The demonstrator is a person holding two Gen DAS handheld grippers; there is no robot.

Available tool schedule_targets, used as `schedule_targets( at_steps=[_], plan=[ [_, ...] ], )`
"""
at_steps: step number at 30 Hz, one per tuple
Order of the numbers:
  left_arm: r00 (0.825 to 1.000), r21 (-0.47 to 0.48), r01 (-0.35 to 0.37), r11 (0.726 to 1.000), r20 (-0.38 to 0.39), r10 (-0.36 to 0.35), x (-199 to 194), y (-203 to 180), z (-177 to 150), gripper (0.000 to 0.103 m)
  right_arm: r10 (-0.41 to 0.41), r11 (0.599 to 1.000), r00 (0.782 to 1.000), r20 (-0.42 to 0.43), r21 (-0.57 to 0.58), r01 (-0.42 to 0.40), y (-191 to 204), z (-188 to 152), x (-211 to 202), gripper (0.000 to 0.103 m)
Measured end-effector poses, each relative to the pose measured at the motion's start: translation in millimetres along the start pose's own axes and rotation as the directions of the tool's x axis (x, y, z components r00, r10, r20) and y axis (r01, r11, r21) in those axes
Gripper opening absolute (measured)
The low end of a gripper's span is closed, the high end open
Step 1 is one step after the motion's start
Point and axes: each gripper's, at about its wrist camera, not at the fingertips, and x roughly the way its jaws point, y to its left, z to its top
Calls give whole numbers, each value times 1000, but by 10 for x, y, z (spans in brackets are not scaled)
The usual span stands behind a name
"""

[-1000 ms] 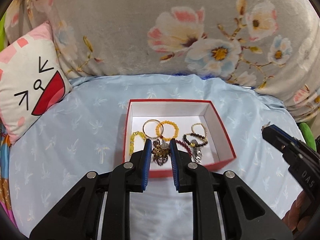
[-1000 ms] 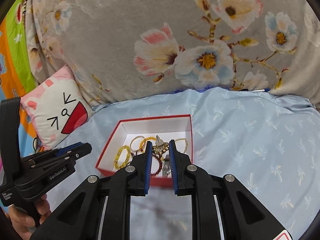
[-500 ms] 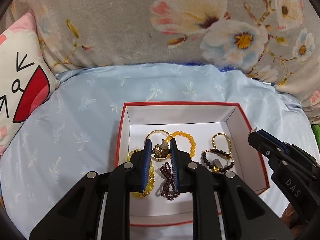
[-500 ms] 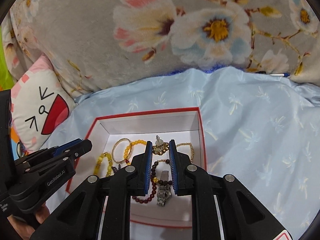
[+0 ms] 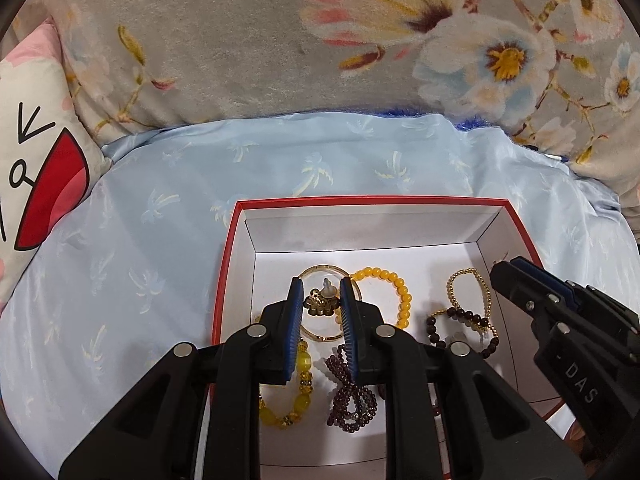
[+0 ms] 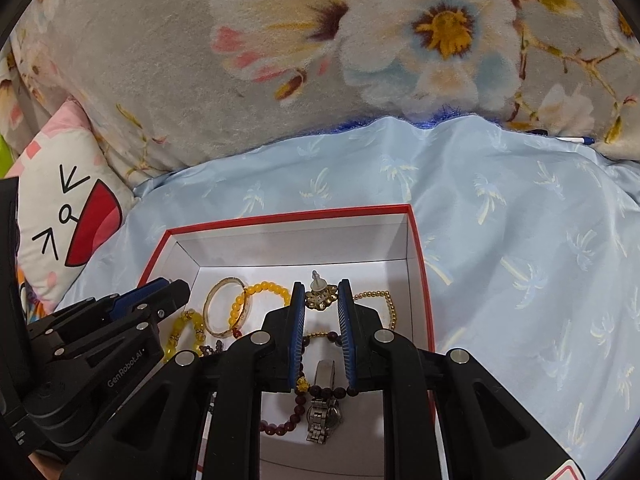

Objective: Organize jewelry
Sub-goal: 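Carry the earring into the red box with the right gripper, then open the right gripper to drop the earring among the bracelets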

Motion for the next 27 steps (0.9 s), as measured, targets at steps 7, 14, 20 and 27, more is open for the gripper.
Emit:
schedule_targets(
  at_steps=[7, 14, 20, 27],
  plan=[
    [1000, 2, -3, 1000, -7, 3, 82, -22, -8, 18, -5, 1000, 1000, -17, -8, 5, 13, -23, 88, 16],
    [1000, -2, 1, 1000, -3, -1, 126, -7, 8, 18, -7, 1000, 1000, -20, -9, 7, 6, -14, 143, 16],
    [1000, -1, 2, 1000, -2, -2, 135, -7, 22, 18, -9, 1000, 1000, -29, -14, 9, 29, -25, 193, 17],
    [1000, -10, -23, 1000, -10, 23, 177, 2, -8, 22, -28, 999, 999, -19, -17, 28, 41, -53, 178, 20]
  ],
)
